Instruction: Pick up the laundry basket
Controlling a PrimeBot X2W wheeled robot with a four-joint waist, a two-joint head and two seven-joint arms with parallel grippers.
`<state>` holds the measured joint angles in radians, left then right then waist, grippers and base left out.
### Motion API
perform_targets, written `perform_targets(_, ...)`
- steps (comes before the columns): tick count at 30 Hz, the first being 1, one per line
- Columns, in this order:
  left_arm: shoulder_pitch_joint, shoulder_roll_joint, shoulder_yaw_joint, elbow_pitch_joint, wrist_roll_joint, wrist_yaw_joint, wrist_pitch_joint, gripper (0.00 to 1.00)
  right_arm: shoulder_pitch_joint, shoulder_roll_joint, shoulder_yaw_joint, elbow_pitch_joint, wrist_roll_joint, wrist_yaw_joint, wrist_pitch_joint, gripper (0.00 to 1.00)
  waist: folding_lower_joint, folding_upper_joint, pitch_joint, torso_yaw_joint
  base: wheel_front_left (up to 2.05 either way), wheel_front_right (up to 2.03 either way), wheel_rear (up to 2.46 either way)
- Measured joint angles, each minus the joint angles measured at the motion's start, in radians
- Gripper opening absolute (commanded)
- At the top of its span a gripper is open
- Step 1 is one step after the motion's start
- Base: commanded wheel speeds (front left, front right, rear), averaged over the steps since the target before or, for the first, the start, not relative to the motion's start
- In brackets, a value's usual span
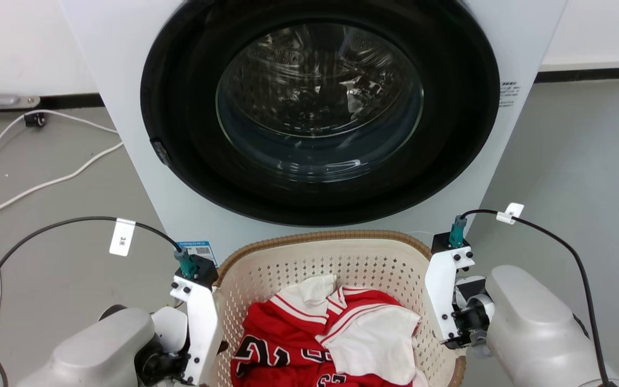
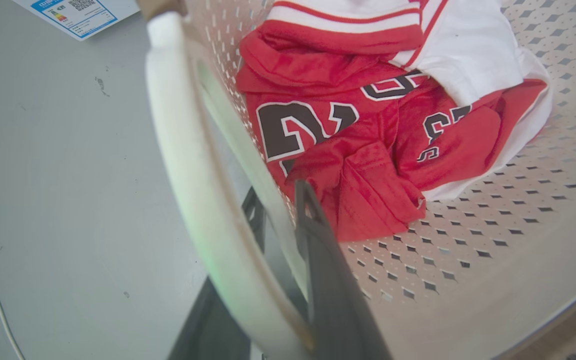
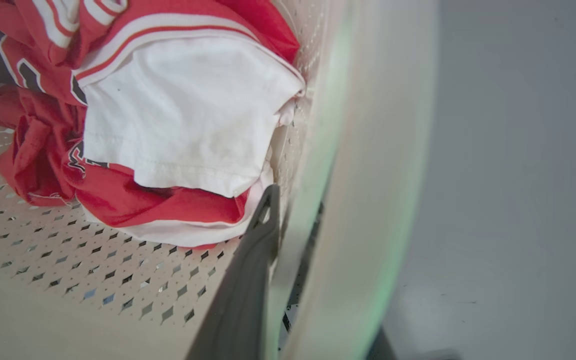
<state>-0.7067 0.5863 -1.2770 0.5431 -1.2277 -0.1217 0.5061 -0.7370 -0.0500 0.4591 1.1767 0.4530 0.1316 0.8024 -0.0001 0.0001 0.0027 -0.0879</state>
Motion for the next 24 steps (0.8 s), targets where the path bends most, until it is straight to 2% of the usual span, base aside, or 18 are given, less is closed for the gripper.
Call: perform_targets(24,0.022,-0.012,0.0,0.0,-0.017,0.002,0.047,0.0,0.026,-0.025,0.052,-0.035,0.078,-0.001,0.04,0.0,0.0001,0.0,-0.025,0.009,0.0,0.0,0.0)
